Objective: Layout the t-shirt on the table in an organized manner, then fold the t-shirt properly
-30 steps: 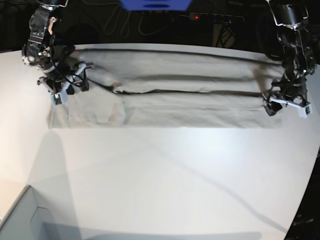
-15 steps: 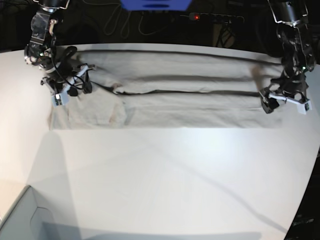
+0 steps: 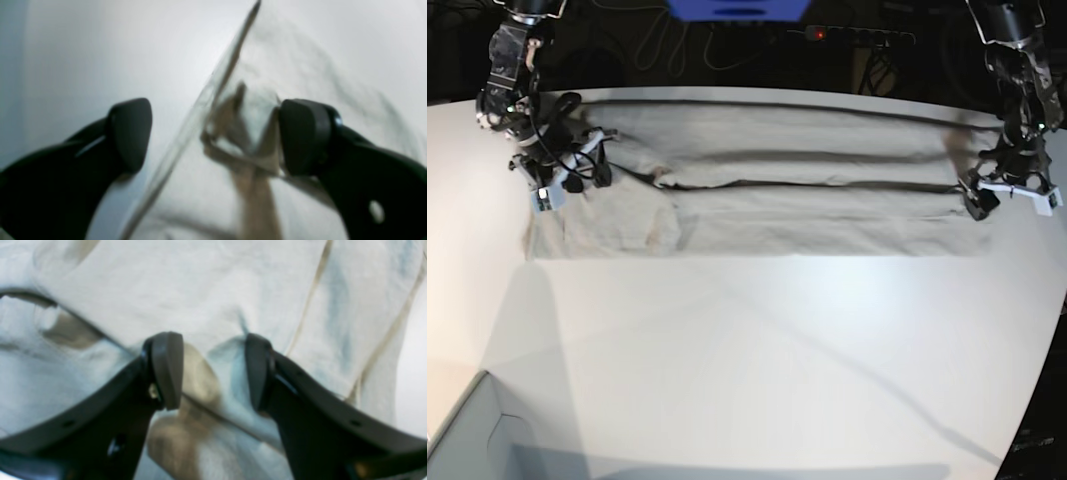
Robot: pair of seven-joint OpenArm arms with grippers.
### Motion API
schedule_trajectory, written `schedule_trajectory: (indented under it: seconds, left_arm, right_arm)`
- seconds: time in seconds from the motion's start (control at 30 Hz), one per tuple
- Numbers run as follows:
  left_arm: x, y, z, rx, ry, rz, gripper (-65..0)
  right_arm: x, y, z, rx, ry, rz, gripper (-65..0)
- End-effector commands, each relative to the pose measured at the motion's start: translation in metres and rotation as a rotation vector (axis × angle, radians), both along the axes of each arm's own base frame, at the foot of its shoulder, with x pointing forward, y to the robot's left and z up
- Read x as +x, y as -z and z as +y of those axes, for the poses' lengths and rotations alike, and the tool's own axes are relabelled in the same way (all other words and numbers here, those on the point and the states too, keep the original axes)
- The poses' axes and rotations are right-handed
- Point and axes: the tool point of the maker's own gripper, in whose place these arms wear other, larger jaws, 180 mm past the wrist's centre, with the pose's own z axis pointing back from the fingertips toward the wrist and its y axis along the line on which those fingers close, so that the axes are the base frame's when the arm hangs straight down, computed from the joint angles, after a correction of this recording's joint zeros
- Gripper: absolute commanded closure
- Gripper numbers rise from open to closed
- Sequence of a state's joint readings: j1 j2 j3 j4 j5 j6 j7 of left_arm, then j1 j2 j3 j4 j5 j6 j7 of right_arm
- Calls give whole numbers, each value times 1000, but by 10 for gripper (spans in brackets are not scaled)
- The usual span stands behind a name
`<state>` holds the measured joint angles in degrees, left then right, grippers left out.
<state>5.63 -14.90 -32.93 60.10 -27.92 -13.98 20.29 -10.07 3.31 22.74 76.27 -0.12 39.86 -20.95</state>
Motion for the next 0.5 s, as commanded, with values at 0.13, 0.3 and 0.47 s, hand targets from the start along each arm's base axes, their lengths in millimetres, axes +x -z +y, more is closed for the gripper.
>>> schedule_trajectory:
  seconds: [0.13,0.3,0.47]
  left_arm:
    - [-8,15,-27,-77,149,29,-380]
    - [-6,13,-33,-82,185,19,-209]
    - [-3,8,-31,-77,190,2,-70]
  right_arm:
    - [-5,4,-4,-26,-13,35,-303]
    - [-5,4,-2,-24,-12,36,-303]
    - [-5,4,-2,-23,-14,36,-303]
